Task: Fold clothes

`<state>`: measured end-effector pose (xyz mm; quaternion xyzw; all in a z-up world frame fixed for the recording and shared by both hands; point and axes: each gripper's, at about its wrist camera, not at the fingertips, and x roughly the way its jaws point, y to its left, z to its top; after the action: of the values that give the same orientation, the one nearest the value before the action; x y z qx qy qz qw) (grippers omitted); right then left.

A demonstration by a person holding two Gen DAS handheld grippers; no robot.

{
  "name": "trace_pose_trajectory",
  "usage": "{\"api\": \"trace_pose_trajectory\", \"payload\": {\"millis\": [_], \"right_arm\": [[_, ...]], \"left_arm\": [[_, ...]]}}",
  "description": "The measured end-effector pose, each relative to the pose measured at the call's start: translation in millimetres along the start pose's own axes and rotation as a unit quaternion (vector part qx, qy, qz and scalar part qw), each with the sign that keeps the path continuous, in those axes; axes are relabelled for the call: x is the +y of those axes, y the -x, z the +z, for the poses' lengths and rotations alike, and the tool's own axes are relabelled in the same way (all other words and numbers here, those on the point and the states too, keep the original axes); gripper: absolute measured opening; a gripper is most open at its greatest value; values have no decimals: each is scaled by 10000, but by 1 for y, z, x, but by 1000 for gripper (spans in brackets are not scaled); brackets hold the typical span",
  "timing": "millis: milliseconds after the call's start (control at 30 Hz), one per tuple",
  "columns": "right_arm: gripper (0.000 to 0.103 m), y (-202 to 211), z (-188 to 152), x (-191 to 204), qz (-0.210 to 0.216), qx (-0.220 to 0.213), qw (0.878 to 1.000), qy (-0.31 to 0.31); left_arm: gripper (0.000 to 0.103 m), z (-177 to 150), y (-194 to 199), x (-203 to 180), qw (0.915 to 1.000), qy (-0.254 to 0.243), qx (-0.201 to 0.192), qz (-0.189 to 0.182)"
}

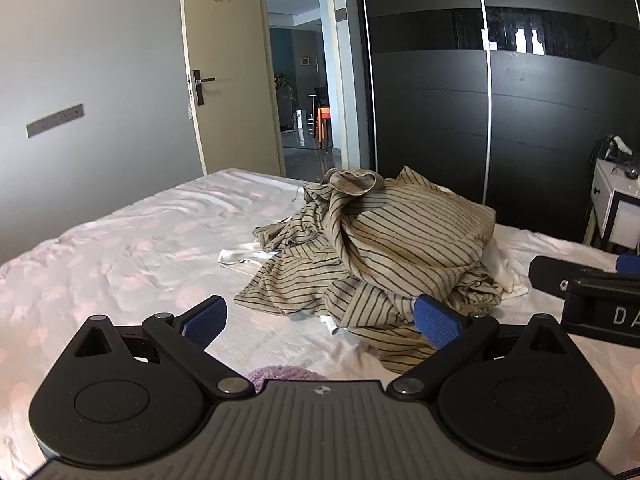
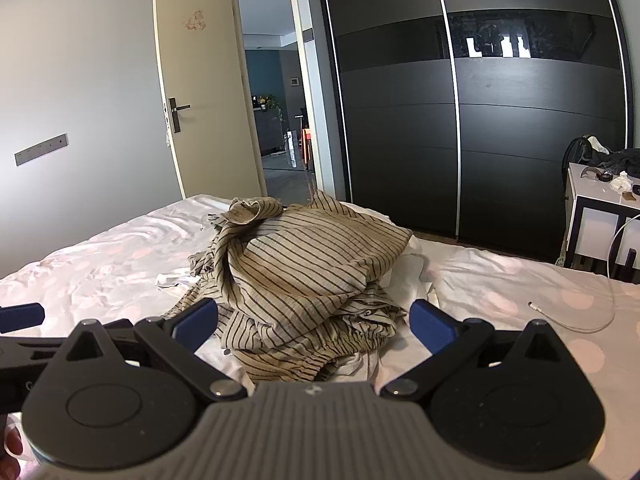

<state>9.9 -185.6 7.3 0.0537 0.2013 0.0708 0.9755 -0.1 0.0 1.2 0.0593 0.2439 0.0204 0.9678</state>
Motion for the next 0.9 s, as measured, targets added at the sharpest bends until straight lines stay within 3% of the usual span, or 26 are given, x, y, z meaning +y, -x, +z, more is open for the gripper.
{"api": "trace_pose_trajectory", "payload": {"millis": [167, 567, 733, 900], "right_arm": [[102, -1, -2, 0, 25, -37, 10000, -15], [102, -1, 6, 0, 29, 75, 10000, -10], [102, -1, 7, 2, 25, 92, 10000, 20], [102, 0, 9, 4, 20, 107, 9999, 47]], "left_arm": [[100, 3, 2, 0, 9997, 251, 63, -42], [99, 0, 1, 3, 9993, 338, 181, -10], [95, 0, 1, 2, 9993, 269, 210, -120], [85, -2, 1, -2, 9995, 70, 211, -234]]}}
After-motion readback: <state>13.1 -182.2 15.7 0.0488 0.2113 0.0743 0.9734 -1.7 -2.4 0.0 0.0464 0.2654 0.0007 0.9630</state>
